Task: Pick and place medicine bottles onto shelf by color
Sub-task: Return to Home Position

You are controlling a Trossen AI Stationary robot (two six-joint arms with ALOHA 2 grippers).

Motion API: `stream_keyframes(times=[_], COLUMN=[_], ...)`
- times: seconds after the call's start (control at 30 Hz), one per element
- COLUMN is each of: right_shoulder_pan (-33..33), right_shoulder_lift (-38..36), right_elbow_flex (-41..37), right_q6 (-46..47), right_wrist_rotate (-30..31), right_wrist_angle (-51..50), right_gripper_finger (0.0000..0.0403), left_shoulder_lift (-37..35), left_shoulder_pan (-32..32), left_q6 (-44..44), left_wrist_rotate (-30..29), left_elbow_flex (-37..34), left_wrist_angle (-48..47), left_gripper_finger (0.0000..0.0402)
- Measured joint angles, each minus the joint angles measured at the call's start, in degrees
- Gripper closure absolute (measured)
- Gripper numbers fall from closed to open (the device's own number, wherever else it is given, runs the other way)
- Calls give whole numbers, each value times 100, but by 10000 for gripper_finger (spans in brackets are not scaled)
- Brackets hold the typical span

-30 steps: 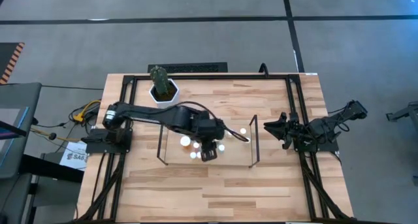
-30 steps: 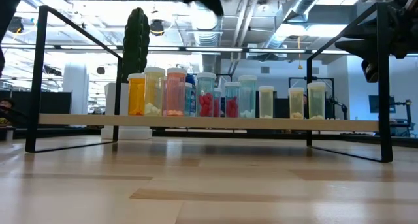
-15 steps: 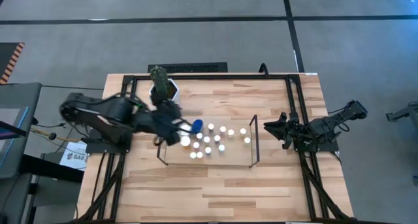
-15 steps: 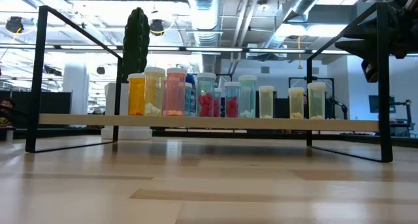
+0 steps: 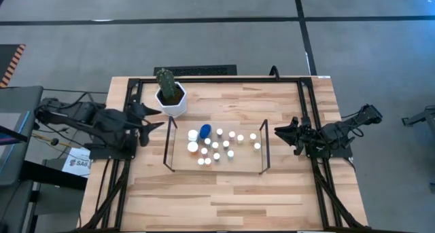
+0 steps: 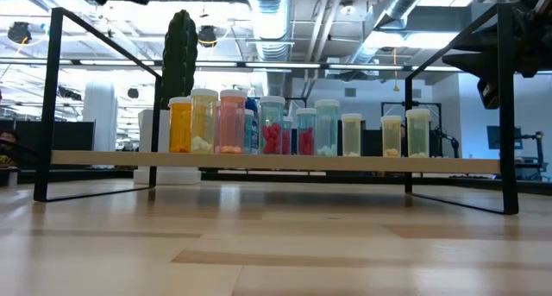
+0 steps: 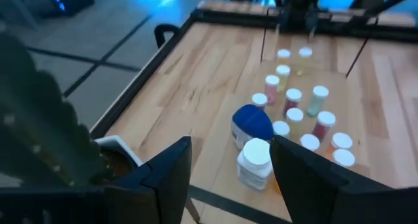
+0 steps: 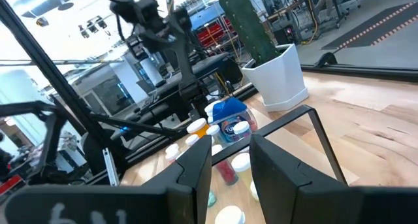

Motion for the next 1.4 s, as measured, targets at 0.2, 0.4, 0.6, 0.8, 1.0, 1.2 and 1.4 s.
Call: stream_keyframes(times=[0.2,0.4,0.6,0.8,1.0,1.2,1.4], right_shoulder_pan=[0,-1,0,-1,-1,-1,1], right_shoulder_lift=[0,1,0,0,2,2,0], right_elbow_flex=[0,0,0,0,0,0,-2], right_q6=[0,0,0,0,0,0,0], right_wrist_rotate=[0,0,0,0,0,0,0], right_wrist_angle=[-1,-1,-1,-1,-1,-1,-1], right_gripper_finger=[274,274,274,274,274,274,274], left_shoulder_lift=[-1260,-2102,-2533,-2674,-2700,-2685,-2685], left_shoulder_pan=[0,0,0,0,0,94,233], left_q6=[166,256,576,1109,1240,1309,1194], left_wrist_rotate=[-35,-42,-129,-405,-803,-820,-804], left_elbow_flex=[-1298,-2430,-3378,-4083,-4760,-5313,-5549], left_wrist_angle=[1024,2452,3839,5072,6054,7039,7345], left_gripper_finger=[206,206,206,206,206,206,206])
